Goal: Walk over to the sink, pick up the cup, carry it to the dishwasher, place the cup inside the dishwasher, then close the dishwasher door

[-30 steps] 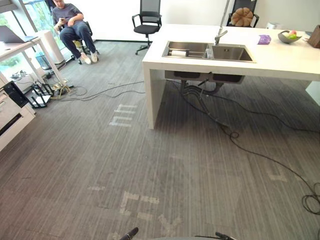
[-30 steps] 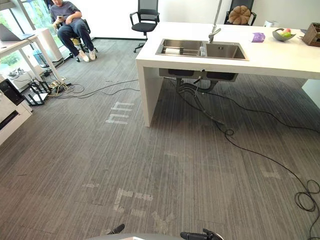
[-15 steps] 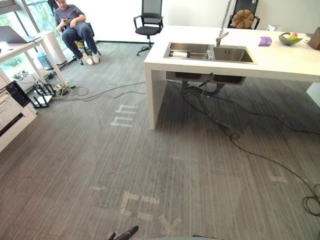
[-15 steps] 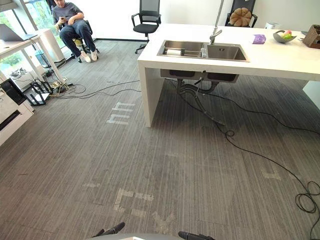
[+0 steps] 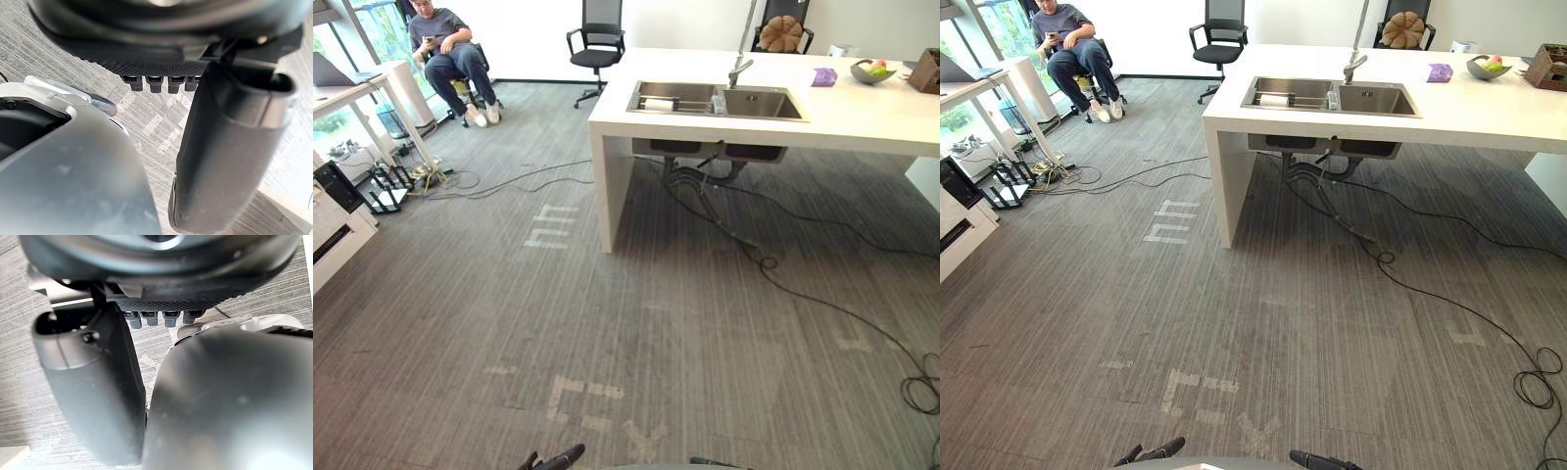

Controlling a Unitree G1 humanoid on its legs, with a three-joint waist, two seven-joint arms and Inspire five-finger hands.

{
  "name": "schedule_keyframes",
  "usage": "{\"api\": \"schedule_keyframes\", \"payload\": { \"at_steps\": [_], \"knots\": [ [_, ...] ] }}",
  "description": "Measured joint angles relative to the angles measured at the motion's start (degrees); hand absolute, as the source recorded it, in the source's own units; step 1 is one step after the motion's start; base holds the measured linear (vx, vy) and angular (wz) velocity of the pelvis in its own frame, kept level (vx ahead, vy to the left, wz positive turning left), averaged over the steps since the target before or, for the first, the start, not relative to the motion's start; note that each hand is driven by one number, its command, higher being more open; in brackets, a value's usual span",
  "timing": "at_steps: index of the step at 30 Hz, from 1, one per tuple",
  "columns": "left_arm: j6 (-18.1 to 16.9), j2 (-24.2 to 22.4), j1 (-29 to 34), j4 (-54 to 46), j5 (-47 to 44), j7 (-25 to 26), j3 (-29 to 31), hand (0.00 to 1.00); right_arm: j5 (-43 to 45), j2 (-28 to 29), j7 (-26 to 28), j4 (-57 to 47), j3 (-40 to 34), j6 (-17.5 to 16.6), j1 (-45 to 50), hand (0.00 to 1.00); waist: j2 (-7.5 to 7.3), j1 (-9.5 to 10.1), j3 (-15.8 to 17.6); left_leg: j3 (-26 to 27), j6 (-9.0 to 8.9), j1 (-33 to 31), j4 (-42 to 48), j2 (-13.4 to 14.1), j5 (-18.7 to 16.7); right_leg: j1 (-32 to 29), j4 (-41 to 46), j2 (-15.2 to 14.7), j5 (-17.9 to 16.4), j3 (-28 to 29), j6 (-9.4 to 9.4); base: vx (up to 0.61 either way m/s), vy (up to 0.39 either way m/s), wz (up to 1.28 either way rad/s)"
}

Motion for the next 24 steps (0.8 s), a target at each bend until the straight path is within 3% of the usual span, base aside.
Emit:
{"api": "schedule_keyframes", "payload": {
  "at_steps": [8,10,11,12,14,15,17,19,21,24],
  "knots": [
    [0.7,0.1,-0.5,0.0,-0.1,-0.5,-0.3,1.0,-0.2,0.3,-0.6,0.4,-1.7,-1.5,0.1,1.0,-0.22,-0.05,1.2,-0.3,0.13,0.5,0.0,-0.5,0.0,-0.3,2.0,-0.5,-0.8,-0.1,0.27,0.0,0.0,0.0],
    [1.4,0.4,-0.5,-0.4,-0.1,-0.8,-0.4,1.0,0.0,0.5,-1.5,-0.3,-1.8,-2.7,0.4,1.0,-0.59,-0.07,1.6,-0.6,1.19,0.4,0.5,-1.1,-1.0,-4.1,11.1,-2.4,-5.7,-0.3,1.67,-0.02,0.018,0.13],
    [1.7,0.5,-0.4,-1.4,-0.1,-0.9,-0.5,1.0,0.5,0.8,-1.8,-1.2,-2.2,-3.6,0.9,1.0,-0.78,-0.08,2.3,-1.0,1.92,0.5,1.2,-2.0,-1.6,-7.1,18.9,-4.0,-8.1,0.0,3.66,-0.03,0.026,0.11],
    [1.8,0.6,-0.5,-1.7,0.0,-1.0,-0.5,1.0,0.6,0.9,-2.0,-2.0,-2.2,-4.1,0.8,1.0,-0.77,-0.06,2.8,-1.0,2.08,0.4,2.1,-2.2,-2.2,-9.3,24.1,-4.8,-8.5,0.1,3.83,-0.04,0.044,0.0],
    [2.0,1.0,-0.6,-2.4,-0.1,-1.4,0.2,1.0,1.6,1.6,-2.6,-4.0,-2.2,-6.1,0.6,1.0,-1.12,-0.13,4.4,-0.6,3.74,1.1,6.0,-3.0,-4.4,-17.5,43.5,-8.2,-7.1,0.5,1.71,-0.03,0.066,-0.01],
    [2.2,1.0,-0.5,-2.5,-0.1,-1.4,0.2,1.0,1.8,1.6,-2.5,-4.0,-2.2,-6.5,0.7,1.0,-1.59,-0.14,4.6,-0.6,3.97,1.8,6.4,-3.0,-4.9,-18.3,45.6,-8.6,-7.5,0.6,1.77,0.04,0.064,0.01],
    [3.1,1.1,-0.6,-2.5,-0.1,-1.3,0.2,1.0,2.3,1.7,-2.4,-4.0,-2.2,-7.6,0.8,1.0,-1.54,-0.53,4.6,-1.2,3.44,3.7,6.7,-2.0,-6.2,-19.6,44.3,-9.7,-9.7,-1.6,2.48,0.1,0.047,0.05],
    [4.1,1.2,-0.7,-2.5,-0.1,-1.1,0.2,1.0,2.6,1.9,-2.3,-4.3,-2.7,-7.8,0.8,1.0,-1.39,-1.35,4.8,-2.0,2.4,3.9,7.2,-0.4,-7.3,-20.1,37.8,-9.9,-9.5,-4.9,2.73,0.18,-0.056,0.18],
    [5.1,1.3,-1.1,-2.5,0.0,-1.2,0.5,1.0,2.9,2.6,-1.9,-4.7,-4.8,-7.8,0.8,1.0,-1.04,-1.5,5.5,-2.7,1.28,4.1,8.5,1.4,-8.8,-21.0,31.5,-9.5,-8.4,-6.3,3.27,0.22,-0.131,0.16],
    [5.7,1.7,-2.1,-2.5,2.4,-1.9,1.0,1.0,4.8,3.1,-0.5,-5.4,-5.6,-7.8,0.7,1.0,-1.24,-1.56,7.0,-3.7,-1.54,4.9,12.5,4.2,-13.5,-22.7,23.2,-8.3,-4.0,-3.0,3.42,0.35,-0.308,0.16]
  ]
}}
